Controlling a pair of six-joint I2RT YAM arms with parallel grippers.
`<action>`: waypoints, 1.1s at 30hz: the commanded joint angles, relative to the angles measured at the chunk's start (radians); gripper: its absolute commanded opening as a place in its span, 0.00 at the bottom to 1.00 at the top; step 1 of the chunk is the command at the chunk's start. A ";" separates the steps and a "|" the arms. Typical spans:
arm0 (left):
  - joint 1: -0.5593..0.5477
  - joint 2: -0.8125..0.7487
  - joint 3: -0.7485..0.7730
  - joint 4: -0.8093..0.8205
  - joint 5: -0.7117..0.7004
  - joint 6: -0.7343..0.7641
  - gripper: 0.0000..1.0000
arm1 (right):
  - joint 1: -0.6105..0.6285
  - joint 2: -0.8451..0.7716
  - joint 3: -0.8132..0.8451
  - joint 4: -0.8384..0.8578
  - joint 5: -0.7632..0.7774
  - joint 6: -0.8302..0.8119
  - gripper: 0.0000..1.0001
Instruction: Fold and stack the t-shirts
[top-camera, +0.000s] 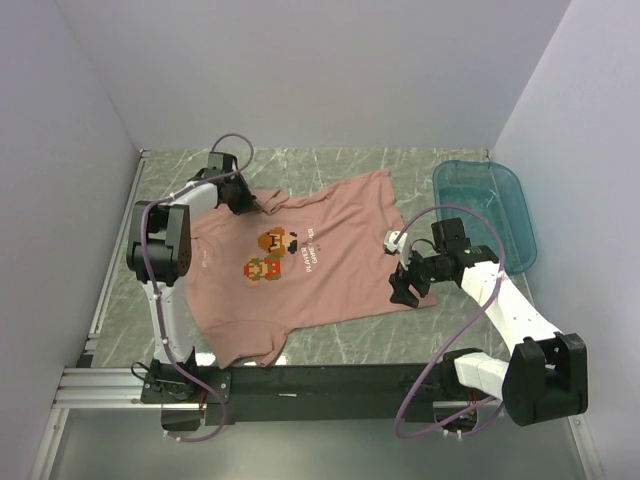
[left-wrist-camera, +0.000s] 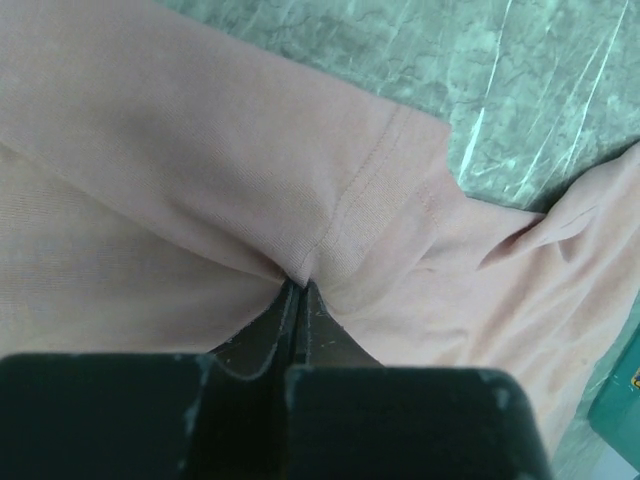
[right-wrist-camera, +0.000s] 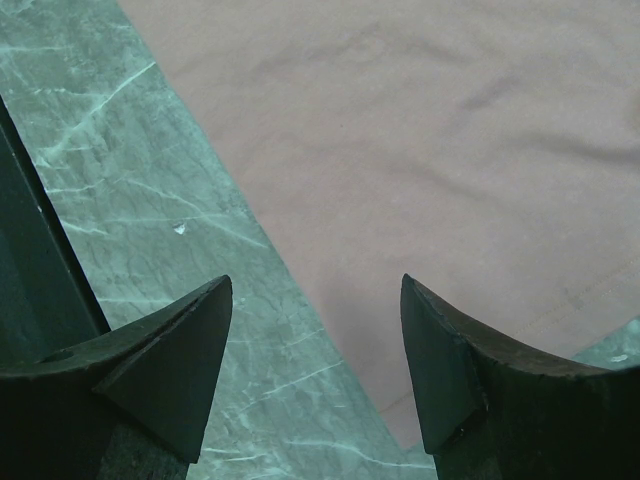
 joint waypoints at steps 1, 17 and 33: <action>0.001 -0.060 0.045 0.000 0.024 0.031 0.00 | -0.009 -0.004 0.029 -0.003 -0.010 -0.010 0.74; 0.083 -0.166 0.018 -0.021 0.127 0.074 0.00 | 0.005 -0.017 0.016 -0.006 0.010 -0.093 0.74; 0.110 -0.295 -0.057 0.011 0.207 0.079 0.00 | 0.358 0.175 -0.105 0.191 0.427 -0.084 0.66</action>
